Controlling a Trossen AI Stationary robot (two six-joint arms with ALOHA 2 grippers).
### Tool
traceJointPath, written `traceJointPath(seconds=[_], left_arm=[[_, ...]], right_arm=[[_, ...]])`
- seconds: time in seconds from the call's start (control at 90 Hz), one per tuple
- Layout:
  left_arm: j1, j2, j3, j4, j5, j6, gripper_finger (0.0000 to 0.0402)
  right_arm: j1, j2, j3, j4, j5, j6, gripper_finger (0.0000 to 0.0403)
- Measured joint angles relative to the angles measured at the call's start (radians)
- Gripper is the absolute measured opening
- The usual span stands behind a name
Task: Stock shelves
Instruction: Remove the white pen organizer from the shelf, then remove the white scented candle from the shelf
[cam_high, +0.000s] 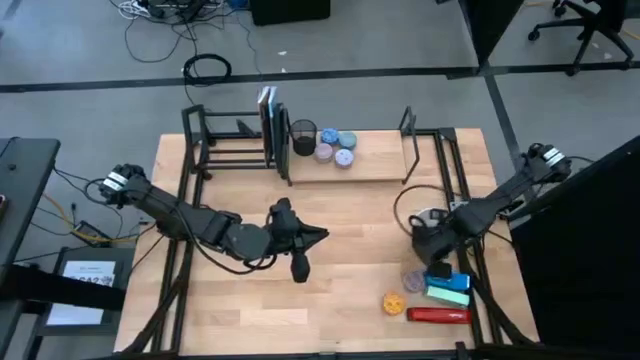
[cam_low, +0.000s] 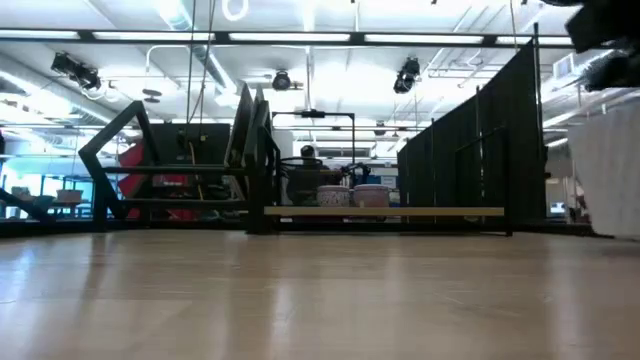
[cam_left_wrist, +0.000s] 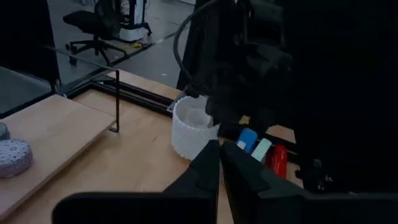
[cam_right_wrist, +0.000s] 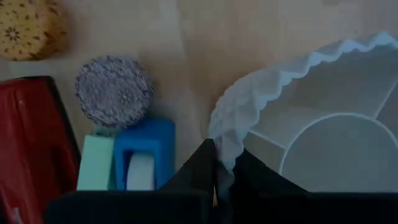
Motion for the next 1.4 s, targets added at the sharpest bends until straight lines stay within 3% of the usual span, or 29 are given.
traceJointPath(seconds=[0.167,0.4,0.522,0.733,0.978,1.111,1.267,1.4], left_arm=[[0.000,0.000,0.000,-0.001,-0.027,0.000,0.0000],[0.000,0.020,0.000,-0.002,-0.029,-0.024,0.0000],[0.000,0.032,0.000,-0.001,-0.033,-0.041,0.0000],[0.001,0.044,0.000,0.002,-0.044,-0.059,0.0000],[0.001,0.046,0.000,0.008,-0.050,-0.060,0.0000],[0.001,0.046,0.000,0.013,-0.063,-0.056,0.0000],[0.001,0.046,0.000,0.013,-0.100,-0.055,0.0000],[0.001,0.045,0.000,0.013,-0.111,-0.055,0.0000]], right_arm=[[0.036,-0.080,-0.071,0.045,0.001,0.100,0.0000],[0.072,-0.075,-0.112,0.043,0.004,0.186,0.0013],[0.070,-0.073,-0.105,0.043,0.002,0.183,0.0055],[0.045,-0.073,-0.018,0.024,0.060,0.103,0.0164],[-0.099,-0.073,0.101,0.099,0.163,-0.112,0.0247],[-0.241,-0.066,0.108,0.335,0.245,-0.325,0.0260],[-0.407,-0.004,0.109,0.626,0.242,-0.614,0.0267],[-0.558,0.109,0.109,0.811,0.232,-0.746,0.0272]])
